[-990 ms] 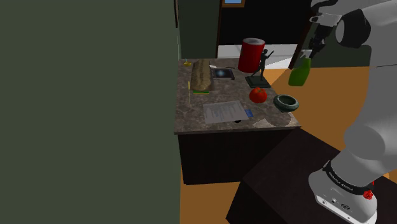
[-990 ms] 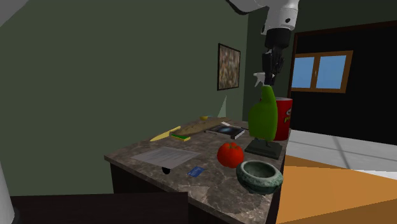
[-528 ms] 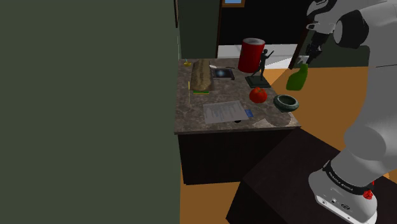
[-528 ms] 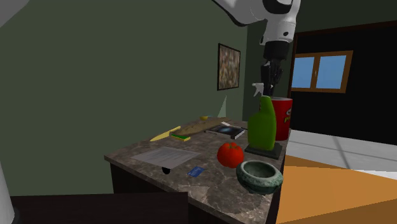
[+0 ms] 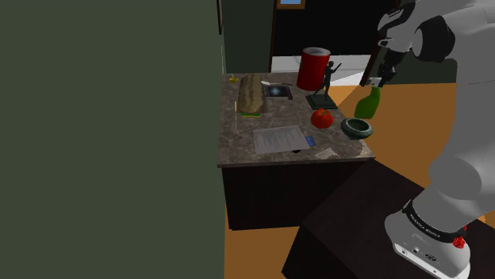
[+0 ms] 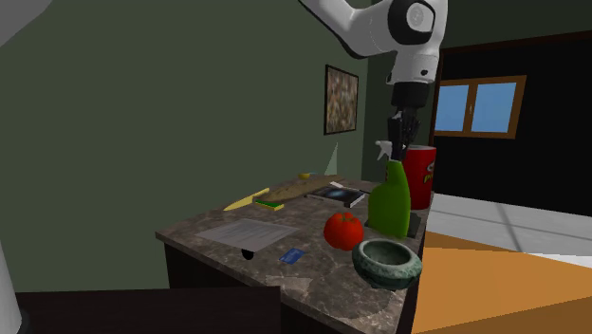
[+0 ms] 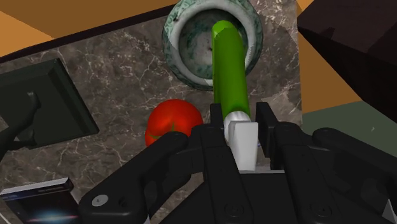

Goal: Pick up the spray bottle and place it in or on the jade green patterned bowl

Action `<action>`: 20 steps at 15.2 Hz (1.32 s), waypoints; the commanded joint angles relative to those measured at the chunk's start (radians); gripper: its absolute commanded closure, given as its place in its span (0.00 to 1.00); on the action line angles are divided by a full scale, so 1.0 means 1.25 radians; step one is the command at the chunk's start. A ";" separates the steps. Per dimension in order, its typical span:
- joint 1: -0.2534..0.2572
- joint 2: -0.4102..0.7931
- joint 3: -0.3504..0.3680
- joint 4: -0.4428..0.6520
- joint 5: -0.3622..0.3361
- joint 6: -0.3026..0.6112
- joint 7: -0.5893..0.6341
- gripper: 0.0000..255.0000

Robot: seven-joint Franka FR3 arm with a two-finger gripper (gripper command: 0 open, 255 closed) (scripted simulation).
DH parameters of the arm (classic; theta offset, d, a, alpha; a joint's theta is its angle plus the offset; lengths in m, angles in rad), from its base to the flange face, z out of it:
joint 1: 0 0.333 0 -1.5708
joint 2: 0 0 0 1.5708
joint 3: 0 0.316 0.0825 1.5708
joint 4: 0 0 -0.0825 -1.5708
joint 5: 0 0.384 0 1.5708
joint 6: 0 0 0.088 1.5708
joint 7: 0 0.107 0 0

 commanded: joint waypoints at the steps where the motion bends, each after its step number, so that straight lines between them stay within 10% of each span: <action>1: 0.001 0.006 0.003 -0.012 0.004 0.017 -0.003 1.00; 16: -0.001 0.036 0.015 -0.046 0.024 0.077 -0.018 1.00; 17: -0.001 0.036 0.015 -0.046 0.024 0.077 -0.018 0.00; 20: -0.001 0.036 0.015 -0.046 0.024 0.077 -0.018 0.00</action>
